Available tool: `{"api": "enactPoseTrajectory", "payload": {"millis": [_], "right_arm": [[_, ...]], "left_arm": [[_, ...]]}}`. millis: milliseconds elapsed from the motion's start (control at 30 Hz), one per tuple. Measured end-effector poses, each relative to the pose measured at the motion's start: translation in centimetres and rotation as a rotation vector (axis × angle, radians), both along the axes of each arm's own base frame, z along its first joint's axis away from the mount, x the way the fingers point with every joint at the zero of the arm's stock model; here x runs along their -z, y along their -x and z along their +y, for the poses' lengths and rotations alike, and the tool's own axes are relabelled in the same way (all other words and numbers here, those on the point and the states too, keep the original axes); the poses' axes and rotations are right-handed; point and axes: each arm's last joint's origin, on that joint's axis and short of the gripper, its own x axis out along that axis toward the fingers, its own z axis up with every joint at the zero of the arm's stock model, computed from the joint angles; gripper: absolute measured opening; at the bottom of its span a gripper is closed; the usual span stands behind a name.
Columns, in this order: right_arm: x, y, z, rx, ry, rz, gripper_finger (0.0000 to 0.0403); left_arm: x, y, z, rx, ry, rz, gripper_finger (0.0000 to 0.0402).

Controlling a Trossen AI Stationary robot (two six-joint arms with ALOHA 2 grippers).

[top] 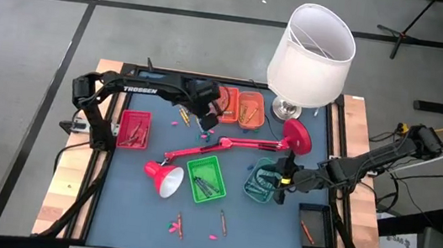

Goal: Sort crayons
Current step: Put the gray crayon into the orange bin

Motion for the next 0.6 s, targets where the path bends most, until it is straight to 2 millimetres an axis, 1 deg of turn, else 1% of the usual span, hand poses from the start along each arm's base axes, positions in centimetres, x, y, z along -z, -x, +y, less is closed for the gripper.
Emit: {"api": "enactPoseTrajectory", "payload": {"millis": [100, 233, 400, 600], "right_arm": [[0.0, 0.0, -0.1, 0.020, 0.013, -0.006, 0.0127], [0.0, 0.0, -0.1, 0.026, 0.017, -0.007, 0.0127], [0.0, 0.0, -0.1, 0.025, 0.017, -0.006, 0.0127], [0.0, 0.0, -0.1, 0.023, 0.019, -0.005, 0.0127]], "left_arm": [[-0.5, -1.1, 0.5, -0.001, -0.048, -0.132, 0.0008], [-0.1, -1.8, 0.8, -0.004, -0.092, -0.235, 0.0009], [-0.1, -1.9, 1.2, -0.046, -0.174, -0.260, 0.0016], [-0.1, -1.8, 1.5, -0.011, -0.191, -0.245, 0.0058]]}}
